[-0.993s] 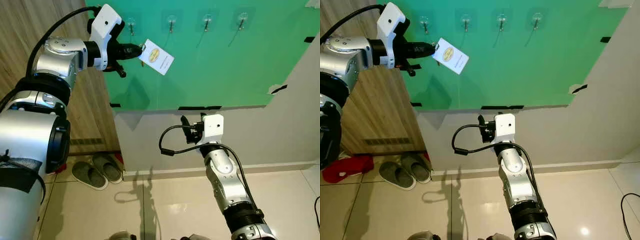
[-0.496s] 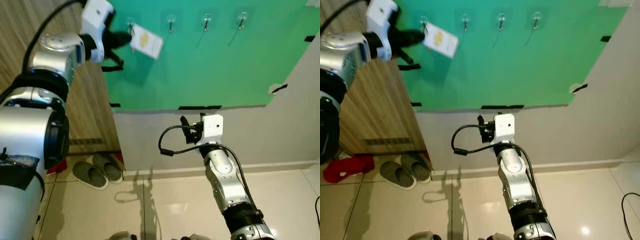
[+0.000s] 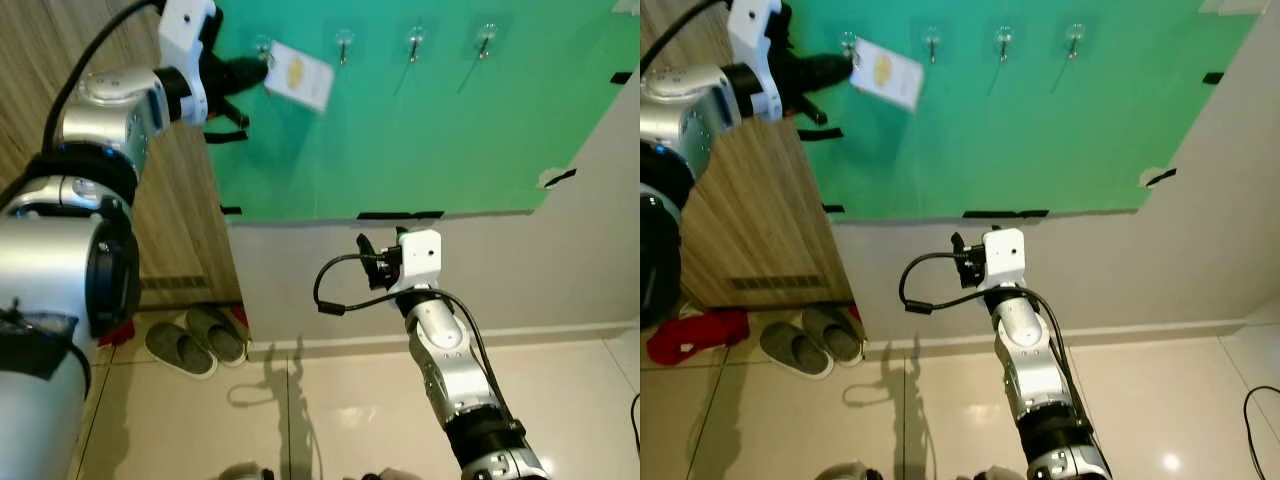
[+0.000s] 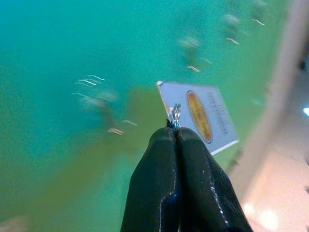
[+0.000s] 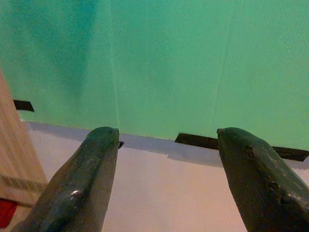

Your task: Hang keys on a hook

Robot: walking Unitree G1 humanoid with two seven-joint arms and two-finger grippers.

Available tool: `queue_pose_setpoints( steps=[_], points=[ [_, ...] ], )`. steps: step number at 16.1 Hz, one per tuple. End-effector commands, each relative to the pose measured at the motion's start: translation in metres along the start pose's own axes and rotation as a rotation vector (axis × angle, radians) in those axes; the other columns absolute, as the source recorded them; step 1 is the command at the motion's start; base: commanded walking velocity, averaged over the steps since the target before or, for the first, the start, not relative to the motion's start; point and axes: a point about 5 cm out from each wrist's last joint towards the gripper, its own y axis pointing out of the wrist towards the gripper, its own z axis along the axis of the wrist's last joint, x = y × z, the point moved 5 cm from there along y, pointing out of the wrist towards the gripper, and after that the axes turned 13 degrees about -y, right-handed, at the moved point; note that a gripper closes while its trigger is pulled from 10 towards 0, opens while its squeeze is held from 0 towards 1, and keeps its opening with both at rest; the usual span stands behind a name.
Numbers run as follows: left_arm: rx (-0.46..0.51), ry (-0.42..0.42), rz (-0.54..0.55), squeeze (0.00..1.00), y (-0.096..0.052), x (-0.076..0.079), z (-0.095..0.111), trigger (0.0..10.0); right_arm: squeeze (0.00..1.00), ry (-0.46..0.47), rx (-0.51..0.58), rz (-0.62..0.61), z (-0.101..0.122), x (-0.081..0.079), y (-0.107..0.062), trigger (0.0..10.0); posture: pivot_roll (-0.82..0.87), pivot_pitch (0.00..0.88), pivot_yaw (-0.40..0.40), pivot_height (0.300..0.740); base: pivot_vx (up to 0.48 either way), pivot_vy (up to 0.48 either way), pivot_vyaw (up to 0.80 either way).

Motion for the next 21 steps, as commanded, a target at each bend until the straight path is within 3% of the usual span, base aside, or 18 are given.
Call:
queue_pose_setpoints(
  steps=[1,2,6,7,8,9,11,13,14,15,16,17,18,19,21],
  points=[
    [-0.044,0.037,-0.120,0.00,0.002,0.015,-0.016,10.0,0.12,0.007,-0.009,0.002,-0.003,-0.001,-0.003,10.0,-0.07,0.000,0.014,0.740,0.000,0.000,0.00],
    [-0.083,0.009,-0.196,0.00,-0.002,0.024,-0.041,10.0,0.11,0.007,-0.014,0.007,-0.004,-0.001,-0.005,10.0,-0.06,0.000,0.010,0.740,0.000,0.000,0.00],
    [-0.115,-0.028,-0.220,0.00,-0.010,0.029,-0.073,10.0,0.12,-0.001,-0.018,0.034,-0.006,-0.004,-0.004,10.0,-0.04,0.000,-0.011,0.740,0.000,0.000,0.00],
    [-0.141,0.025,-0.206,0.00,-0.017,0.027,-0.081,10.0,0.11,-0.006,-0.013,0.046,-0.004,-0.006,-0.004,10.0,-0.04,0.000,-0.016,0.740,0.000,0.000,0.00],
    [-0.162,0.091,-0.164,0.00,-0.023,0.024,-0.087,10.0,0.12,-0.006,-0.015,0.046,-0.004,-0.006,-0.003,10.0,-0.04,0.000,-0.014,0.740,0.000,0.000,0.00],
    [-0.117,0.159,-0.044,0.00,-0.028,0.013,-0.085,10.0,0.12,-0.005,-0.013,0.047,-0.004,-0.007,-0.003,10.0,-0.04,0.000,-0.004,0.740,0.000,0.000,0.00],
    [-0.013,0.078,0.074,0.00,-0.032,0.008,-0.087,10.0,0.11,0.010,0.001,0.022,0.001,-0.004,-0.003,10.0,-0.03,0.000,0.003,0.740,0.000,0.000,0.00],
    [0.028,0.072,0.044,0.00,-0.041,0.039,-0.107,10.0,0.09,0.127,0.008,-0.053,0.010,0.011,0.002,10.0,-0.02,0.000,-0.003,0.740,0.000,0.000,0.00],
    [0.026,0.095,0.045,0.00,-0.043,0.044,-0.110,10.0,0.00,0.151,0.003,-0.036,0.012,0.010,0.003,10.0,-0.01,0.000,-0.009,0.740,0.000,0.000,0.00],
    [0.018,0.251,0.045,0.00,-0.047,0.053,-0.110,10.0,0.00,0.200,0.021,0.087,0.024,0.007,0.008,10.0,-0.01,0.000,-0.018,0.740,0.000,0.000,0.00],
    [0.031,0.363,0.034,0.00,-0.049,0.057,-0.103,10.0,0.00,0.170,0.059,0.235,0.040,0.003,0.010,10.0,0.00,0.000,-0.024,0.740,0.000,0.000,0.00],
    [0.032,0.435,0.039,0.00,-0.050,0.056,-0.096,10.0,0.00,0.071,0.086,0.324,0.054,0.009,0.015,10.0,0.00,0.000,-0.034,0.740,0.000,0.000,0.00],
    [0.013,0.495,0.058,0.00,-0.052,0.055,-0.093,10.0,0.93,0.003,0.118,0.372,0.067,0.016,0.019,10.0,0.00,0.000,-0.039,0.740,0.000,0.000,0.00],
    [-0.005,0.528,0.063,0.00,-0.053,0.054,-0.093,10.0,1.00,-0.027,0.140,0.425,0.076,0.018,0.019,10.0,0.01,0.000,-0.048,0.740,0.000,0.000,0.00],
    [-0.007,0.577,0.061,0.00,-0.053,0.056,-0.092,10.0,1.00,-0.059,0.132,0.558,0.078,0.010,0.011,10.0,0.01,0.006,-0.052,0.740,0.000,0.000,0.00]
  ],
)
